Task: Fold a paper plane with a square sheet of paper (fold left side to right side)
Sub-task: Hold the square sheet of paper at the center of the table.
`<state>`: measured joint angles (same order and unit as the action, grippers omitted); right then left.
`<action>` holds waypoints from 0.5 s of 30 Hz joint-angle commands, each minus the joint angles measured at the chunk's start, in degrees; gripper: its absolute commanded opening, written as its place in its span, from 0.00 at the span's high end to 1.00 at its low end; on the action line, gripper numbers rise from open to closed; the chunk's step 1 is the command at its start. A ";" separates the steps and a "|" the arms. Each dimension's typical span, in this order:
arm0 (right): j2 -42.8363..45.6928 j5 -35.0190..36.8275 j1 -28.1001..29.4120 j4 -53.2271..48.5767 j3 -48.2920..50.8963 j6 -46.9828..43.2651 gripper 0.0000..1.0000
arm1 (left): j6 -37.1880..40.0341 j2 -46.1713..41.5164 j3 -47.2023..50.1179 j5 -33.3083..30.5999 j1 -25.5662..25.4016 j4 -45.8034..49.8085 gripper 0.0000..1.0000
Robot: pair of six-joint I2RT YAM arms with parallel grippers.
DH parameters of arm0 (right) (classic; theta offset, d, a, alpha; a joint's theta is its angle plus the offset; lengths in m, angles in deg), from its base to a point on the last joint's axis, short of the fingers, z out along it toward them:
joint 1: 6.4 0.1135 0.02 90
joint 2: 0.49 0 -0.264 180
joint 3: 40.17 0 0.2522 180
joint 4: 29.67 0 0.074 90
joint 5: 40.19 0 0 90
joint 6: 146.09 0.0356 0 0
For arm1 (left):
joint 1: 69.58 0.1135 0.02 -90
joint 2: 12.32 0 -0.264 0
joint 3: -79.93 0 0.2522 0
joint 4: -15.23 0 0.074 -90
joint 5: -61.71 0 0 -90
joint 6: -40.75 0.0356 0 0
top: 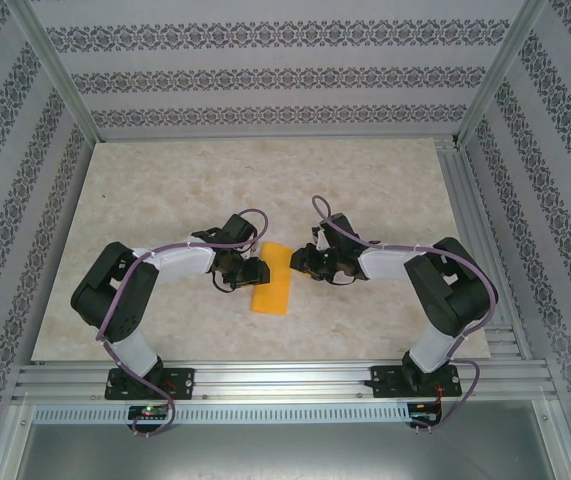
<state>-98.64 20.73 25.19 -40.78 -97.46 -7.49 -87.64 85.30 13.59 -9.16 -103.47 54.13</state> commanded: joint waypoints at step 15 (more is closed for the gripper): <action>-2.27 0.86 2.14 0.53 -3.69 1.06 0.74 | 0.51 3.27 -0.80 -2.38 -1.11 -0.27 0.51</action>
<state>-100.62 20.62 26.98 -39.99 -99.98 -6.44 -87.64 85.65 12.98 -9.16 -103.53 54.81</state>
